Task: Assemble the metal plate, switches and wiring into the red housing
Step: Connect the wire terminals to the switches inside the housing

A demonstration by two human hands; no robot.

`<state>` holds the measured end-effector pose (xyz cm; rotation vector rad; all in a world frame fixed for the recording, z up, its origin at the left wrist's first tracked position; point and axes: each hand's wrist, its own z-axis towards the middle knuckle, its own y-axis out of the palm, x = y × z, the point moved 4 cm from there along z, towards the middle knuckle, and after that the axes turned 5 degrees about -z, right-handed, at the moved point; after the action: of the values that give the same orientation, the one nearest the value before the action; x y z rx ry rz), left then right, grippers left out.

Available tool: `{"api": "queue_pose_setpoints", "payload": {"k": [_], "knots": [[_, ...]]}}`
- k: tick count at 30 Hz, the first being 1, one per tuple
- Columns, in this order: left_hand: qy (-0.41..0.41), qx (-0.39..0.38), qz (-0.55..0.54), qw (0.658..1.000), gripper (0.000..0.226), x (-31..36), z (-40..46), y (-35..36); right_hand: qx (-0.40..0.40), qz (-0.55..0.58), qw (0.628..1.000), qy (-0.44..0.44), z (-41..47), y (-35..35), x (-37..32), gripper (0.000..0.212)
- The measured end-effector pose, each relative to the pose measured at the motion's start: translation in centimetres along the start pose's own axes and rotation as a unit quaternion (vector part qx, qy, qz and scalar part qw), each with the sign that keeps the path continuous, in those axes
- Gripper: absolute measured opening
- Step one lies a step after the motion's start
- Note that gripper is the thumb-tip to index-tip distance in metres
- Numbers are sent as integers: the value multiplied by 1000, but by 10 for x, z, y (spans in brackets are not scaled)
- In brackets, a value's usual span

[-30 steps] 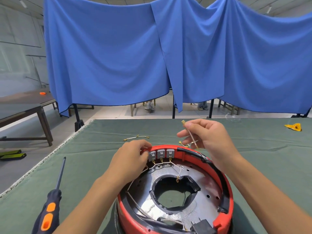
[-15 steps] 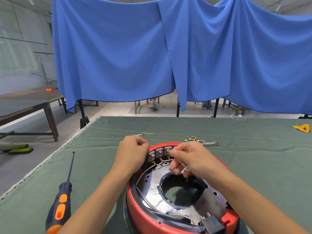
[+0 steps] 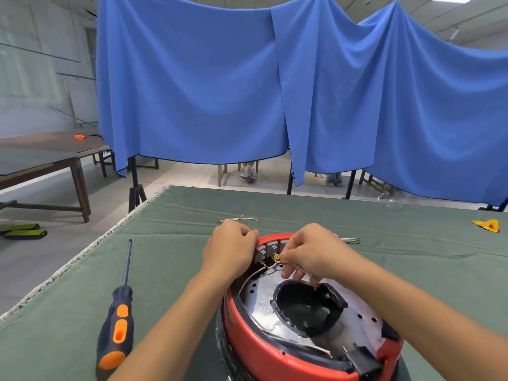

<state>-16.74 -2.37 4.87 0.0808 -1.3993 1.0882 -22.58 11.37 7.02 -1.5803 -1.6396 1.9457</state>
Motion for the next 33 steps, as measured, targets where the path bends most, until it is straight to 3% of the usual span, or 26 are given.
{"api": "queue_pose_setpoints", "payload": {"k": [5, 11, 18, 33], "knots": [[-1, -20, -24, 1000, 21, -3, 1, 3, -32, 15, 998, 50, 8, 8, -10, 15], [-9, -10, -50, 999, 20, -7, 4, 5, -76, 161, 978, 107, 8, 33, 2, 12], [-15, -8, -49, 999, 21, -8, 6, 5, -48, 242, 962, 119, 10, 39, 6, 19], [-13, -13, -47, 999, 22, -5, 5, 5, -45, 220, 967, 118, 13, 38, 10, 18]]}}
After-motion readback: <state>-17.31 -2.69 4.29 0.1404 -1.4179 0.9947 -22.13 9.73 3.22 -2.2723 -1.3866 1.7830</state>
